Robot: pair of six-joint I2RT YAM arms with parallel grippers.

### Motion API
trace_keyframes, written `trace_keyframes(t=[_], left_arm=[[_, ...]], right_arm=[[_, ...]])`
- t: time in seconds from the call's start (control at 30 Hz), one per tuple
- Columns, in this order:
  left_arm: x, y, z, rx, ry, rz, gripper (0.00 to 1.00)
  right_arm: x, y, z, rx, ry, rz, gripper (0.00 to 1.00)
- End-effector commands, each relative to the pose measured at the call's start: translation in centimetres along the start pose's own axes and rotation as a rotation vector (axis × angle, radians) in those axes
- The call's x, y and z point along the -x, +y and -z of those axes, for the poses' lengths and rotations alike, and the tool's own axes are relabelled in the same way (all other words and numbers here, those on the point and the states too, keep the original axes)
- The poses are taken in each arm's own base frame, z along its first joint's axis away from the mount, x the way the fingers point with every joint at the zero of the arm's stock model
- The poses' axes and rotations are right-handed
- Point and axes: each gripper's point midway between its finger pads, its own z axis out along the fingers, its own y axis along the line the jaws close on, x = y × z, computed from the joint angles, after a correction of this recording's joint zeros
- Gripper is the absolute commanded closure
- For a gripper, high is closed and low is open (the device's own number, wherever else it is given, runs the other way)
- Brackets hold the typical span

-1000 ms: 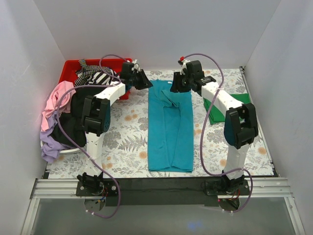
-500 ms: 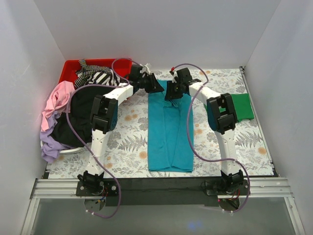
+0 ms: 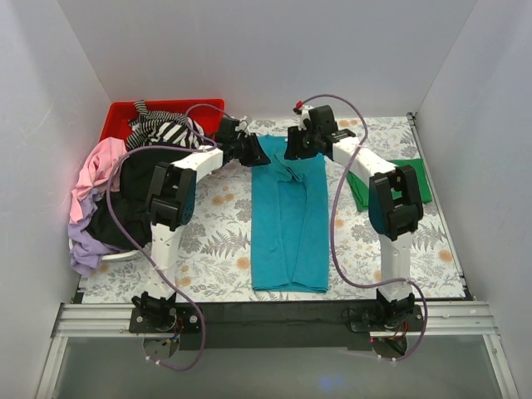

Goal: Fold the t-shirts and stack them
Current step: Fold the tshirt

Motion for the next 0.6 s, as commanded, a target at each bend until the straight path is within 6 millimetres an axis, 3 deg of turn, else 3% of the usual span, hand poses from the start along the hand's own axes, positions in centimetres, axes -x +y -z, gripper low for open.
trace_keyframes(t=[0.0,0.03,0.07,0.1,0.13,0.17,0.2,0.23,0.27,0.3,0.4,0.43,0.47,0.53,0.57], left_arm=[[5.5,-6.7,7.9,0.001,-0.204,-0.142,0.82],[5.1,-6.6,8.6,0.018,-0.203,-0.117,0.82],[4.3,-6.7,9.5,0.026,-0.188,-0.096,0.82],[1.1,-4.9,9.4,0.057,-0.126,-0.052,0.82],[0.7,-6.7,11.6,0.040,-0.151,-0.032,0.83],[-0.8,-6.4,12.1,0.048,-0.144,-0.022,0.83],[-2.6,-6.4,12.5,0.054,-0.131,-0.017,0.83],[-5.8,-5.7,14.1,0.075,-0.111,-0.001,0.83],[-7.3,-5.6,14.6,0.085,-0.110,0.021,0.83],[-8.8,-5.6,15.3,0.099,-0.109,0.025,0.83],[-15.0,-4.7,17.5,0.133,-0.082,0.081,0.83],[-16.2,-4.4,18.0,0.146,-0.087,0.091,0.83],[-18.1,-3.7,19.2,0.147,-0.088,0.107,0.83],[-20.1,-3.9,20.0,0.138,-0.081,0.144,0.83],[-21.7,-3.1,20.8,0.144,-0.072,0.158,0.83]], right_arm=[[4.7,2.2,6.1,0.012,-0.150,0.069,0.48],[3.9,2.2,6.8,0.001,-0.133,0.052,0.48],[1.8,2.2,8.0,-0.015,-0.095,0.009,0.48],[0.6,2.5,8.8,-0.004,-0.075,-0.004,0.48],[-1.5,2.6,9.4,0.000,-0.038,-0.031,0.48],[-1.8,3.4,12.0,0.007,-0.069,-0.040,0.48],[-6.6,2.7,12.0,-0.012,0.015,-0.098,0.48],[-8.1,2.8,13.0,-0.021,0.025,-0.112,0.48],[-9.6,2.8,14.0,-0.032,0.038,-0.130,0.48],[-12.7,2.7,15.7,-0.048,0.052,-0.149,0.48],[-15.5,3.4,19.1,-0.048,0.012,-0.199,0.47],[-18.1,3.1,19.4,-0.070,0.049,-0.259,0.47],[-18.6,3.5,20.7,-0.067,0.032,-0.272,0.47],[-21.1,3.3,21.3,-0.094,0.062,-0.338,0.47],[-21.3,3.6,22.3,-0.092,0.039,-0.346,0.47]])
